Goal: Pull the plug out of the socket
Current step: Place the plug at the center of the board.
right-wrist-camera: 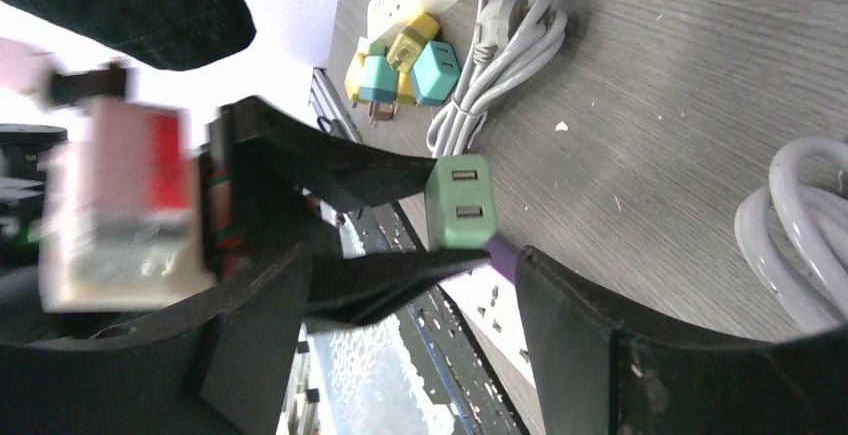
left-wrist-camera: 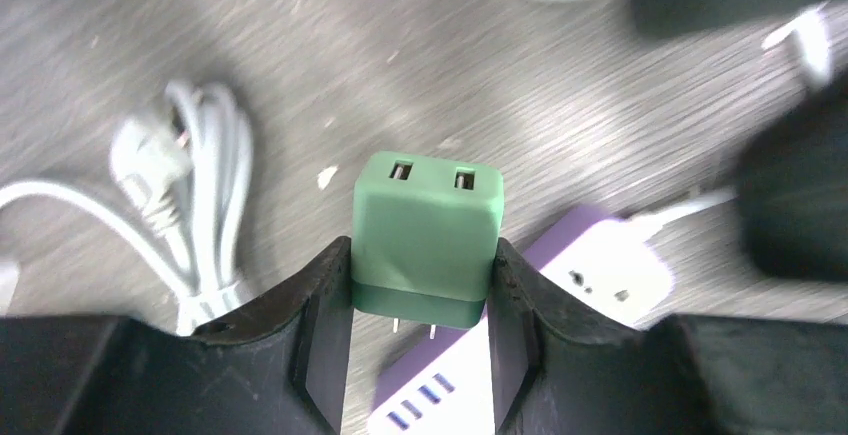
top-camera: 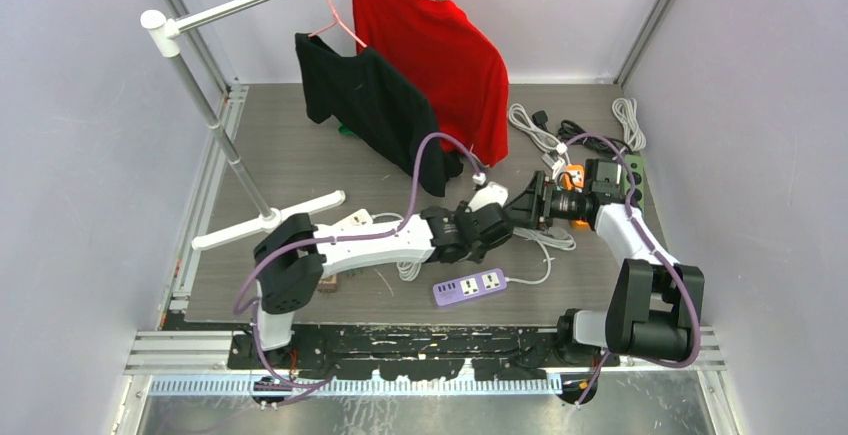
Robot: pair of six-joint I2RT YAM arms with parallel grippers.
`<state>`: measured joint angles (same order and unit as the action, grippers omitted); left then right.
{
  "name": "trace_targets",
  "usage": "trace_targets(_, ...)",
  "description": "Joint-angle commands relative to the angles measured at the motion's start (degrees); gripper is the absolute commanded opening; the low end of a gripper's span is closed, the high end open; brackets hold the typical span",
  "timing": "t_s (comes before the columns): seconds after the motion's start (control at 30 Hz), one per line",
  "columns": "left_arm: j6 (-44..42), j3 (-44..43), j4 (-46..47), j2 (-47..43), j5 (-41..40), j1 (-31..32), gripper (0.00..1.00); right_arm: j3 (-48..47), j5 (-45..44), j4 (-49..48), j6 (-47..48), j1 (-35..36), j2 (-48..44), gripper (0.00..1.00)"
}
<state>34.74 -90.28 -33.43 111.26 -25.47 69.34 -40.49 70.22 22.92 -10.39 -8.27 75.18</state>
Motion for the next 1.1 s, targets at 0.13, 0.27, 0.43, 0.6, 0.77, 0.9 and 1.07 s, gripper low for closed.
trace_targets(0.13,4.0,23.4,9.3,-19.1,-2.1,-0.4,0.04,-0.3,0.7,3.0,9.9,-4.8,-3.7,0.81)
trace_targets(0.27,5.9,36.4,18.2,-29.5,-3.1,-0.5,0.04,-0.7,0.3,3.9,10.6,-6.7,-2.6,0.82)
trace_targets(0.43,6.9,44.5,19.3,-39.6,-7.2,-1.9,0.02,-0.6,-0.1,5.1,12.2,-7.5,-2.3,0.82)
trace_targets(0.6,9.9,45.6,13.3,-42.8,-3.8,-6.9,0.02,-0.7,-0.2,5.1,12.4,-7.7,-2.0,0.82)
trace_targets(0.77,10.8,45.5,10.1,-43.7,-2.6,-9.7,0.02,-0.7,-0.1,5.2,12.4,-7.9,-2.4,0.82)
trace_targets(0.9,10.3,44.5,8.3,-43.0,-0.8,-11.9,0.02,-0.6,0.0,5.2,12.4,-8.0,-2.5,0.82)
trace_targets(1.07,9.1,42.0,5.9,-41.1,-0.9,-13.1,0.04,-0.6,0.1,5.2,12.3,-8.1,-2.6,0.82)
